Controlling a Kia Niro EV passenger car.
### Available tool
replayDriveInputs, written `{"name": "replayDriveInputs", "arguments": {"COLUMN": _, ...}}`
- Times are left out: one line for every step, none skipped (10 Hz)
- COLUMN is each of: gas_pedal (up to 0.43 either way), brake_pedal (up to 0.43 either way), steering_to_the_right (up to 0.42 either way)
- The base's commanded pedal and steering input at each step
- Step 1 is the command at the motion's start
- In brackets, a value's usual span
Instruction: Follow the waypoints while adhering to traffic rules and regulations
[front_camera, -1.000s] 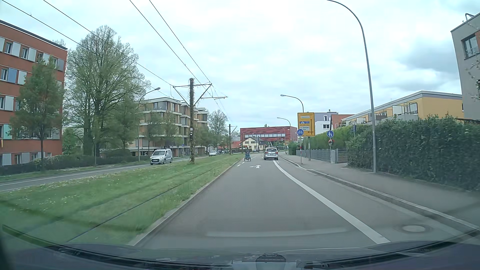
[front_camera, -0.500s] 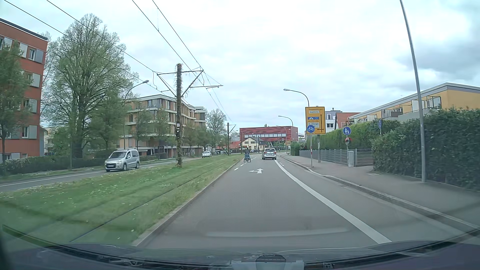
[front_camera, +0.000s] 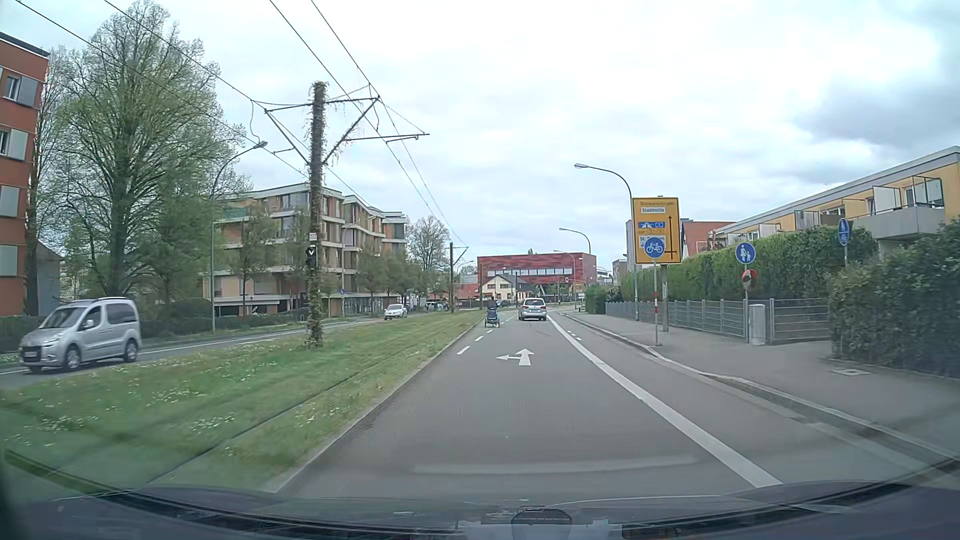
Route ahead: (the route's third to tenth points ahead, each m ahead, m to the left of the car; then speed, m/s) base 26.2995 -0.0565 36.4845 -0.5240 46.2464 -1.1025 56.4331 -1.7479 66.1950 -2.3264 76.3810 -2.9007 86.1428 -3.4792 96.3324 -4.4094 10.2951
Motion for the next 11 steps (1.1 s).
{"name": "replayDriveInputs", "arguments": {"gas_pedal": 0.098, "brake_pedal": 0.000, "steering_to_the_right": 0.001}}
{"name": "replayDriveInputs", "arguments": {"gas_pedal": 0.087, "brake_pedal": 0.000, "steering_to_the_right": 0.001}}
{"name": "replayDriveInputs", "arguments": {"gas_pedal": 0.079, "brake_pedal": 0.000, "steering_to_the_right": 0.002}}
{"name": "replayDriveInputs", "arguments": {"gas_pedal": 0.059, "brake_pedal": 0.000, "steering_to_the_right": 0.002}}
{"name": "replayDriveInputs", "arguments": {"gas_pedal": 0.028, "brake_pedal": 0.000, "steering_to_the_right": 0.001}}
{"name": "replayDriveInputs", "arguments": {"gas_pedal": 0.008, "brake_pedal": 0.000, "steering_to_the_right": 0.001}}
{"name": "replayDriveInputs", "arguments": {"gas_pedal": 0.000, "brake_pedal": 0.000, "steering_to_the_right": 0.001}}
{"name": "replayDriveInputs", "arguments": {"gas_pedal": 0.000, "brake_pedal": 0.000, "steering_to_the_right": 0.001}}
{"name": "replayDriveInputs", "arguments": {"gas_pedal": 0.000, "brake_pedal": 0.000, "steering_to_the_right": 0.001}}
{"name": "replayDriveInputs", "arguments": {"gas_pedal": 0.000, "brake_pedal": 0.000, "steering_to_the_right": 0.001}}
{"name": "replayDriveInputs", "arguments": {"gas_pedal": 0.000, "brake_pedal": 0.000, "steering_to_the_right": 0.002}}
